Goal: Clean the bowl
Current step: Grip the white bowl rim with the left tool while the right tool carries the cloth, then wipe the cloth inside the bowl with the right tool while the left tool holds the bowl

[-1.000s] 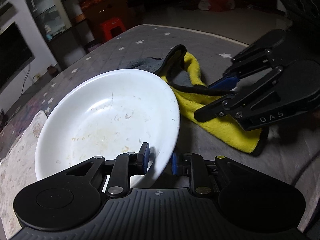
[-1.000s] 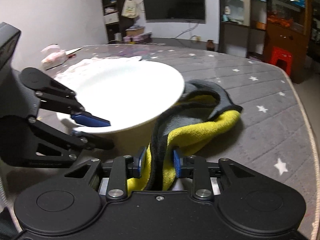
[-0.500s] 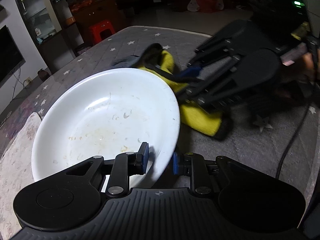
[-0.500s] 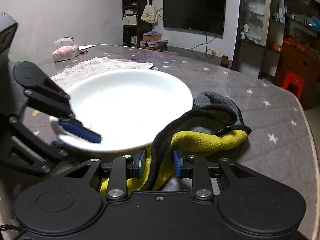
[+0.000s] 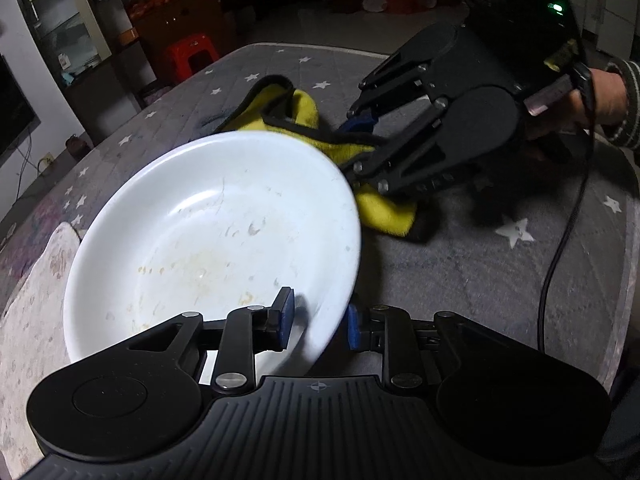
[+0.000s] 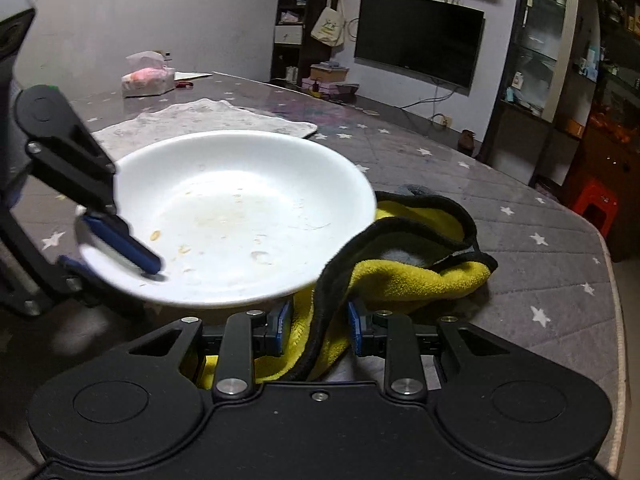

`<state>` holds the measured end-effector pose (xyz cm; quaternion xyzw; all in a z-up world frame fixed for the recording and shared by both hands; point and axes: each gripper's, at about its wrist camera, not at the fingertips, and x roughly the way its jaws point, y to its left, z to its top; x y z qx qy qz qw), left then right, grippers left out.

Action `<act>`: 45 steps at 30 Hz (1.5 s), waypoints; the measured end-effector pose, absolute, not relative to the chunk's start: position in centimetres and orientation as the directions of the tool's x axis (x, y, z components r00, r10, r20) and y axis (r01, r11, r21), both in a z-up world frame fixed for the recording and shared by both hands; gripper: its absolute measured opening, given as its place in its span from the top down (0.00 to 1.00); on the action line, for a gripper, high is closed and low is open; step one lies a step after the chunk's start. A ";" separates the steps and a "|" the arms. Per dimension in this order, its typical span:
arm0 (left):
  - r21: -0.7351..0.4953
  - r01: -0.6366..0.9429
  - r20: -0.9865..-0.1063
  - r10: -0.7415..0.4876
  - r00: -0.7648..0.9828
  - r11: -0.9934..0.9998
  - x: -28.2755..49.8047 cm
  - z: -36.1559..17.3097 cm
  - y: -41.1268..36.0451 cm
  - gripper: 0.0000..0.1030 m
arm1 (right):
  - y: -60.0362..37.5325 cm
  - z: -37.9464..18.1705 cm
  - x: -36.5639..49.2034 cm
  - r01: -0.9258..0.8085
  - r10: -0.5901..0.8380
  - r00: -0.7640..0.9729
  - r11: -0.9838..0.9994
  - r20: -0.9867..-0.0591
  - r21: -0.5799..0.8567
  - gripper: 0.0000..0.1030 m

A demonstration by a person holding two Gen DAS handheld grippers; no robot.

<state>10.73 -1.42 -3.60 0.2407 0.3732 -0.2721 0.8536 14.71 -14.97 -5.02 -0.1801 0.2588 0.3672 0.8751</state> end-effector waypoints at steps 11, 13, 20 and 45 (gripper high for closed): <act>0.229 0.678 -0.761 -0.306 0.572 0.698 11.8 -3.7 -2.9 0.74 | -14.9 -4.9 11.2 -0.787 0.581 0.557 0.598 -0.593 -0.154 0.70; 0.219 0.690 -0.761 -0.322 0.563 0.690 11.6 -3.6 -2.4 0.74 | -15.0 -4.9 10.4 -0.802 0.590 0.542 0.576 -0.598 -0.158 0.70; 0.198 0.724 -0.757 -0.366 0.541 0.661 9.9 -3.7 -1.0 0.75 | -14.9 -4.6 8.0 -0.841 0.609 0.504 0.508 -0.612 -0.187 0.70; 0.171 0.766 -0.790 -0.378 0.482 0.620 6.6 -3.4 0.4 0.73 | -14.6 -5.3 13.0 -0.806 0.584 0.577 0.522 -0.571 -0.280 0.70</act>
